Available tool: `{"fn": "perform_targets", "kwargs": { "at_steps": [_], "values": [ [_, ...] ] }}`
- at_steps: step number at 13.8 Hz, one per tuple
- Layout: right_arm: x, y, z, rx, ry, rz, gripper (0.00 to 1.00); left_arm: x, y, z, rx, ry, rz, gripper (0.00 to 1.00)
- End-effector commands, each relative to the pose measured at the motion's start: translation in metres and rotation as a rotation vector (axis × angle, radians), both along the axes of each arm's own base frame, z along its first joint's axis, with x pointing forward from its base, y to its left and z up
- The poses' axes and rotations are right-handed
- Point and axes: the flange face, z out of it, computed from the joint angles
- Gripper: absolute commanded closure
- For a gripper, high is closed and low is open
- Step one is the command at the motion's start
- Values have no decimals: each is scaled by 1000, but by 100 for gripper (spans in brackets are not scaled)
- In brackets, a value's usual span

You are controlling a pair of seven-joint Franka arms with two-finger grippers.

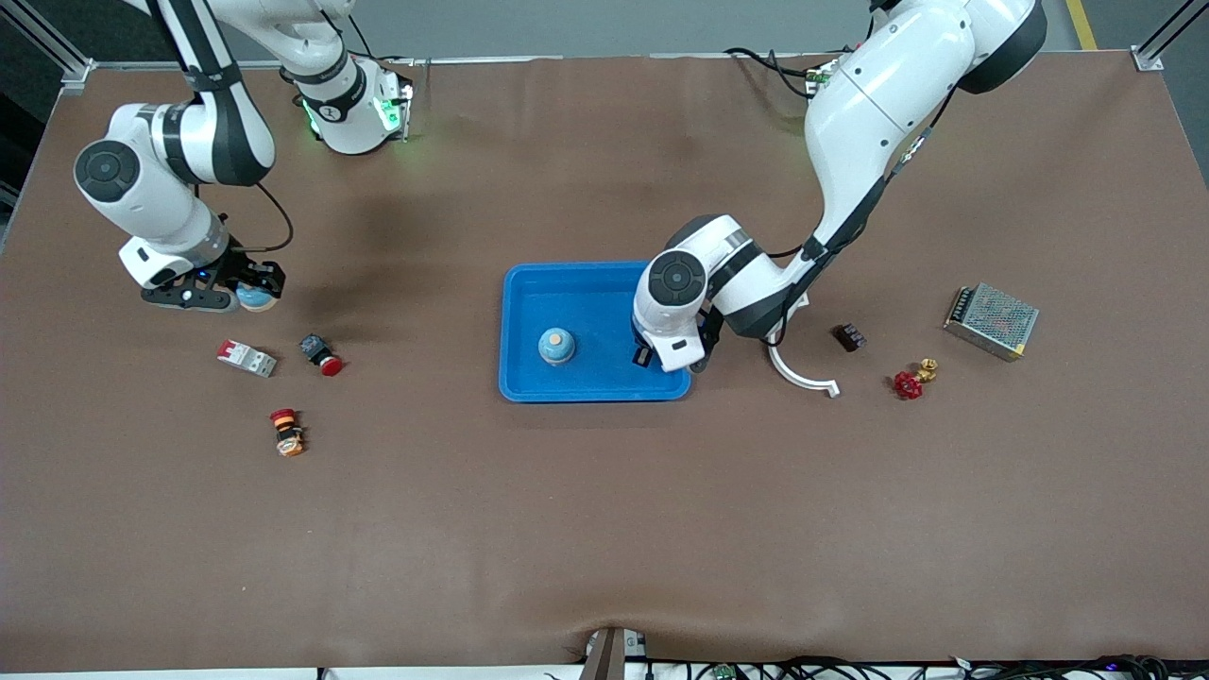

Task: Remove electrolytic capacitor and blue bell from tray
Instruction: 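Grasp the second capacitor with the left gripper while the right gripper carries the bell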

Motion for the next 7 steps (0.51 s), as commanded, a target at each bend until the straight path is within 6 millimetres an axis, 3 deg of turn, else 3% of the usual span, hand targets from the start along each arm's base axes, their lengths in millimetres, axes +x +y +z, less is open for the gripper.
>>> {"fn": "perform_targets", "kwargs": {
  "at_steps": [1,4,7],
  "values": [
    [-11,-15,4,-10,-23,31,100,27,4,39,-22,-74,4,100],
    [-12,-21,-12,-7,-41,37,100,58,17,72,-21,-101,-21,100],
    [-11,-24,-37,-3,-60,34,100,91,63,99,-2,-107,-24,100]
  ]
}}
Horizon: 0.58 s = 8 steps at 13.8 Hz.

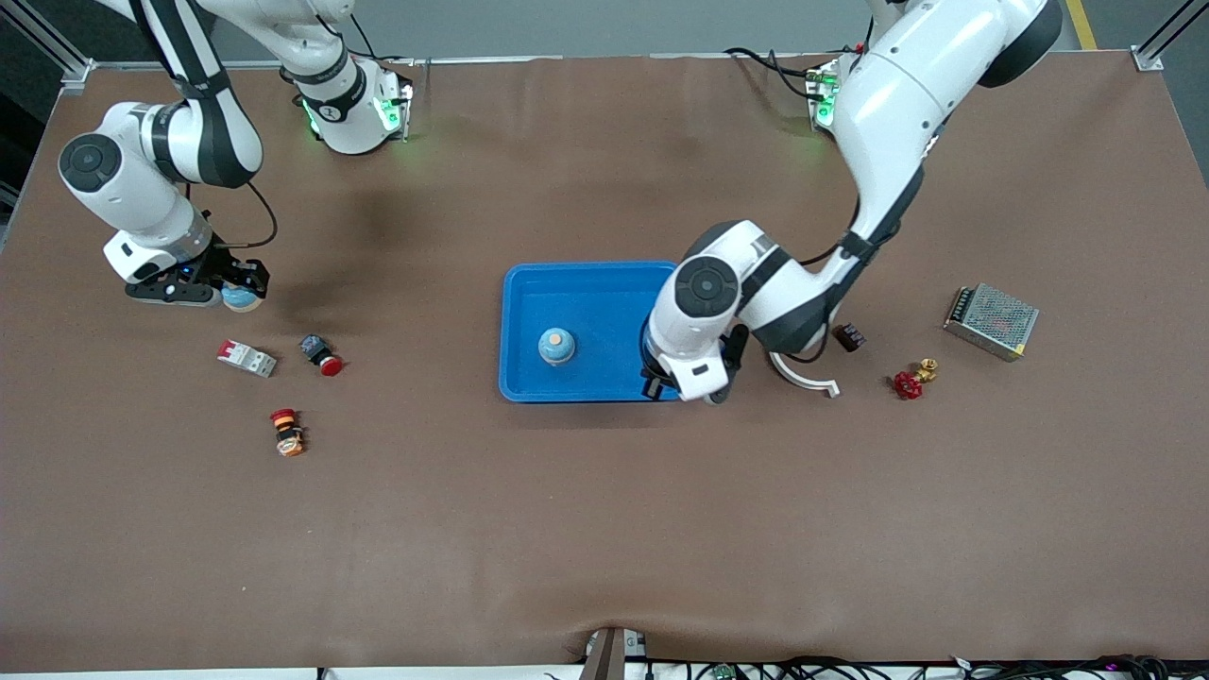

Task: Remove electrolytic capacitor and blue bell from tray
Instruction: 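Place the capacitor by the arc while the right gripper sets the bell down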

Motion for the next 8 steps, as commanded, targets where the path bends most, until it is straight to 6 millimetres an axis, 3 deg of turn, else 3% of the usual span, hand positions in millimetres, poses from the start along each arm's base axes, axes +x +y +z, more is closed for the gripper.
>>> {"fn": "perform_targets", "kwargs": {
  "at_steps": [1,5,7,8],
  "values": [
    [-2,-4,-26,-4,-9,14,100,23,45,25,44,-1,-58,100],
    [-1,-8,-59,2,-36,11,100,53,111,22,64,21,-127,100],
    [-1,-8,-73,5,-47,12,100,64,157,6,83,62,-106,100],
    [-2,-8,-78,7,-49,10,100,65,166,-2,87,75,-117,100]
  ]
}}
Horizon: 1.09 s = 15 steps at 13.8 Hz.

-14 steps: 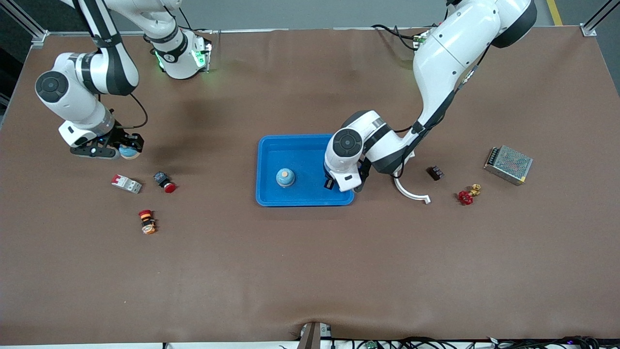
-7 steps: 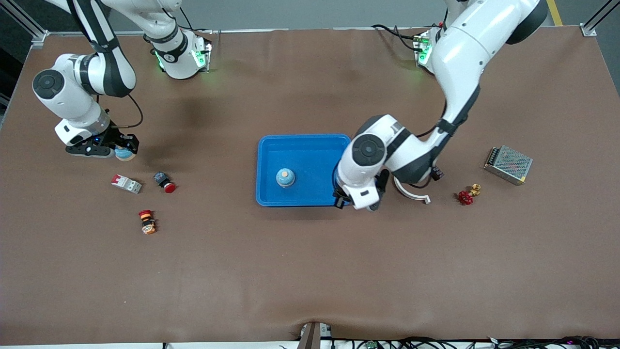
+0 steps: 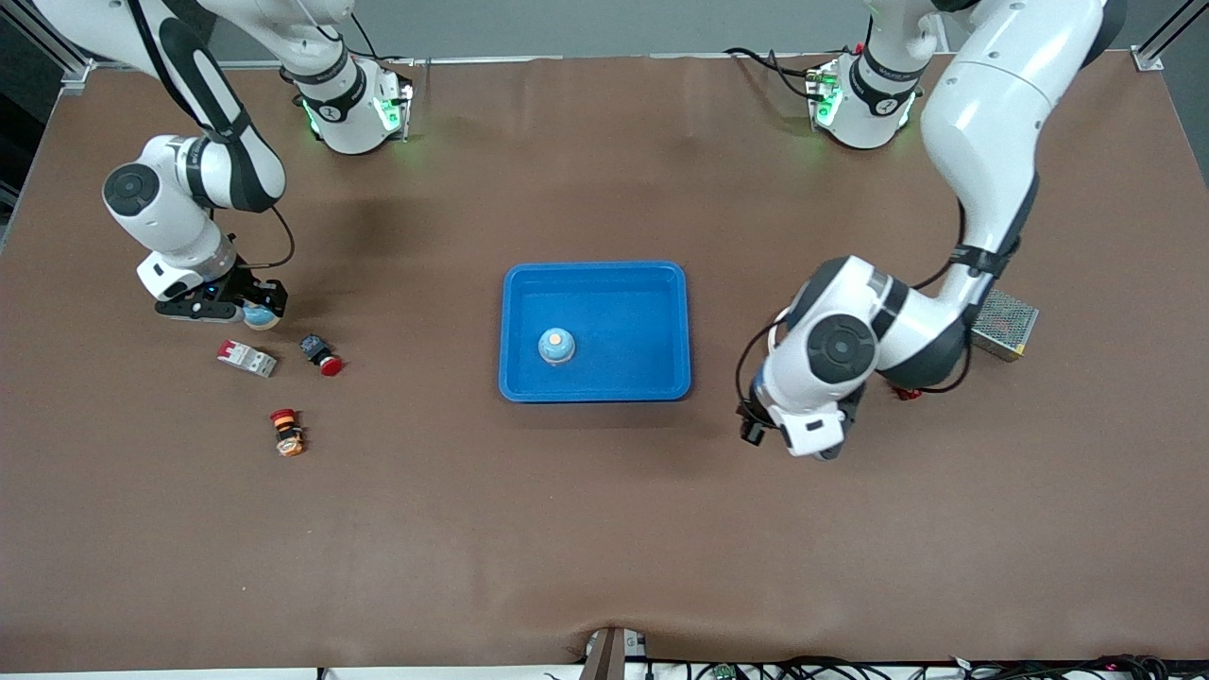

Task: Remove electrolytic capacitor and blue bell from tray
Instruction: 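Place the capacitor by the arc while the right gripper sets the bell down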

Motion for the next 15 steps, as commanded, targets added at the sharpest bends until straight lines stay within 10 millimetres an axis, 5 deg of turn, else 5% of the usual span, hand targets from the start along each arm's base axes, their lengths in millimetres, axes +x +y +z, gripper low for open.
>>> {"fn": "perform_targets", "kwargs": {
  "at_steps": [1,4,6,7,8,9,10,13,14,15],
  "values": [
    [-3,-4,-15,1,-7,5,100,3,39,-18,42,32,-9,100],
    [-7,-7,-31,6,-17,-5,100,15,83,-44,91,37,-4,100],
    [-8,-9,-40,8,-22,-13,100,16,92,-60,88,54,6,100],
    [-9,-10,-41,10,-19,-23,85,15,96,-69,91,67,1,100],
    [-9,-13,-41,10,-22,-39,36,14,98,-74,93,76,-5,100],
    [-10,-15,-41,11,-22,-47,0,12,97,-82,92,89,-8,100],
    [-10,-16,-40,10,-23,-50,0,11,96,-86,90,95,-8,99],
    [-9,-15,-37,10,-23,-45,0,9,96,-95,90,109,-9,77],
    [-8,-14,-34,9,-26,-42,0,9,96,-98,89,112,-8,61],
    [-7,-14,-30,7,-24,-40,0,10,96,-96,89,109,-7,20]
  ]
}}
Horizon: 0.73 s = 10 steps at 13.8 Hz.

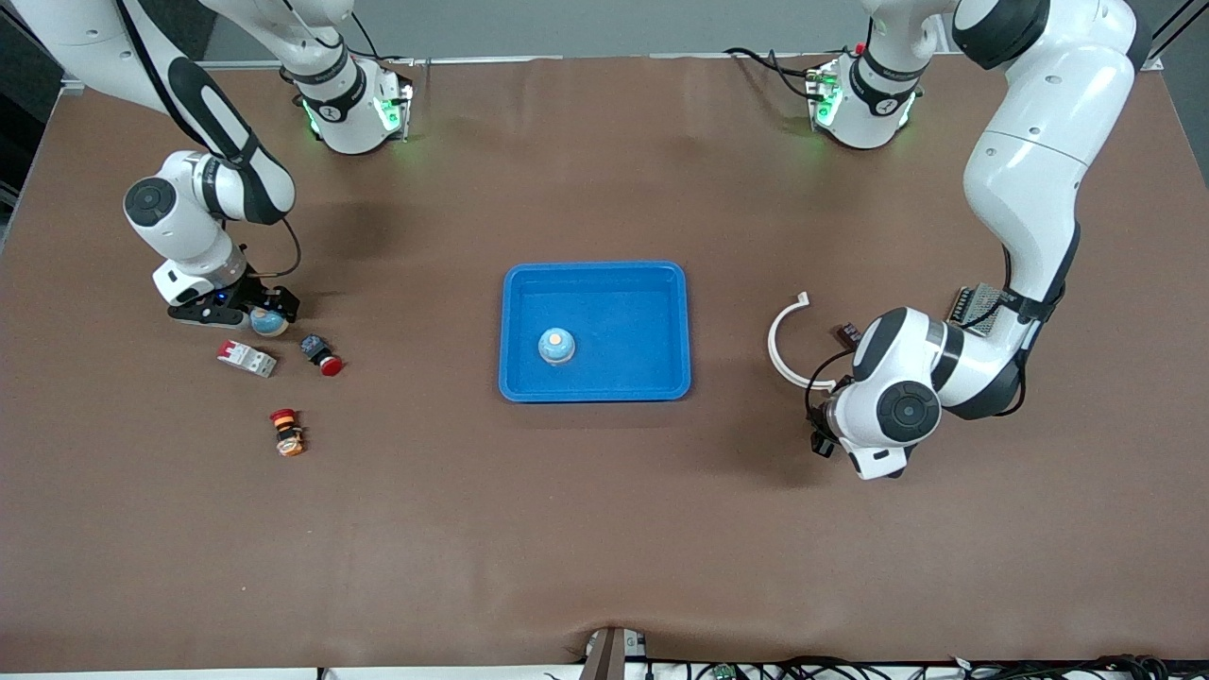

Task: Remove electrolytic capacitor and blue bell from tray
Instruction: 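Place the capacitor by the arc while the right gripper sets the bell down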

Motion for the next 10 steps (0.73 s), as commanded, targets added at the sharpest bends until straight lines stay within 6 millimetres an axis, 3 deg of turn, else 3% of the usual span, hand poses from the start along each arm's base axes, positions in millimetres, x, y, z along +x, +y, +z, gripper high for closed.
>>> {"fn": "perform_targets", "kwargs": {
  "at_steps": [1,4,7,10],
  "values": [
    [2,1,15,-1,11,6,0,3,1,6,10,-19,-20,0],
    [3,1,56,-7,82,0,0,12,6,44,11,-59,-51,0],
    [5,14,92,-1,136,-33,0,13,12,99,27,-80,-192,0],
    [14,61,114,18,123,-164,0,11,24,162,39,-110,-340,0]
  ]
}}
